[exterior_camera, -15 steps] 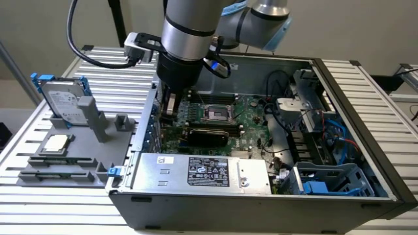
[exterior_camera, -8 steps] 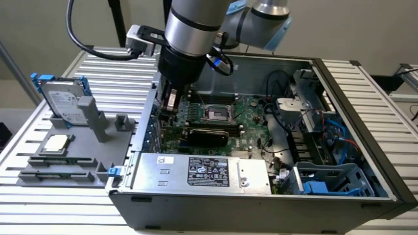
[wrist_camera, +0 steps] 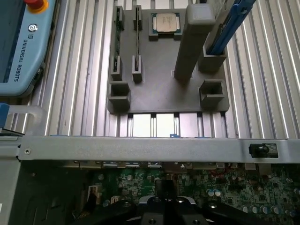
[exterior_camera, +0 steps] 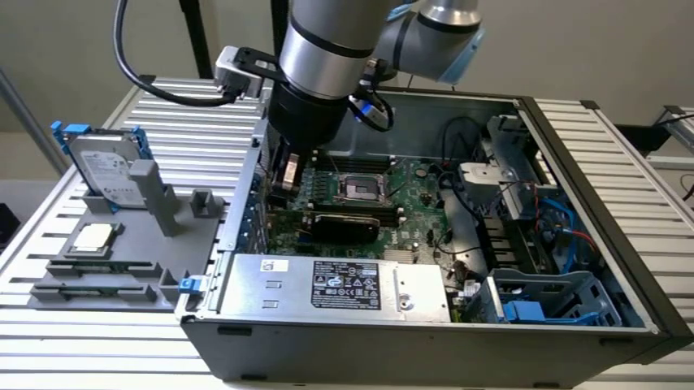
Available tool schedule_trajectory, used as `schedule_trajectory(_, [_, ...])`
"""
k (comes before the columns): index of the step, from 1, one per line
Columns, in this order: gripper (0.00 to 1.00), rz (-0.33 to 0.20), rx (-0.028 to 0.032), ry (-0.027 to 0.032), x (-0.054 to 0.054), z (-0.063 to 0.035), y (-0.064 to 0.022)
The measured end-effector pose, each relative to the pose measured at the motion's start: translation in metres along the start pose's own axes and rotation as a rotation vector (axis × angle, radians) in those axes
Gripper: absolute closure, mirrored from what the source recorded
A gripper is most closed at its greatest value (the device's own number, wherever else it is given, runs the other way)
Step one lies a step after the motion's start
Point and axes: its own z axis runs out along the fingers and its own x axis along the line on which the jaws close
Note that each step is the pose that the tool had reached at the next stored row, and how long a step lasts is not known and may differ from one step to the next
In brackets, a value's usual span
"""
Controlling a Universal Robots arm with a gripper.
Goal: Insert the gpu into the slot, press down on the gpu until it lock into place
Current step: 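Press down on the gpu until it lock into place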
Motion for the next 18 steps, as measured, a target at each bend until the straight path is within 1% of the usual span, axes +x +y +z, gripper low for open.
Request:
schedule_trajectory(2, [0.89,0.004,-0.0001,-0.0011,0.0000,0.0017,-0.0002])
schedule_trajectory(4, [0.89,0.012,-0.0004,-0.0035,0.0000,0.0034,0.0010])
schedule_trajectory(6, [0.89,0.024,-0.0005,-0.0068,-0.0001,0.0043,0.0021])
schedule_trajectory(15, [0.89,0.068,-0.0011,-0.0200,-0.0031,0.0054,0.0023])
schedule_trajectory(18, [0.89,0.088,-0.0023,-0.0257,-0.0031,0.0055,0.0024])
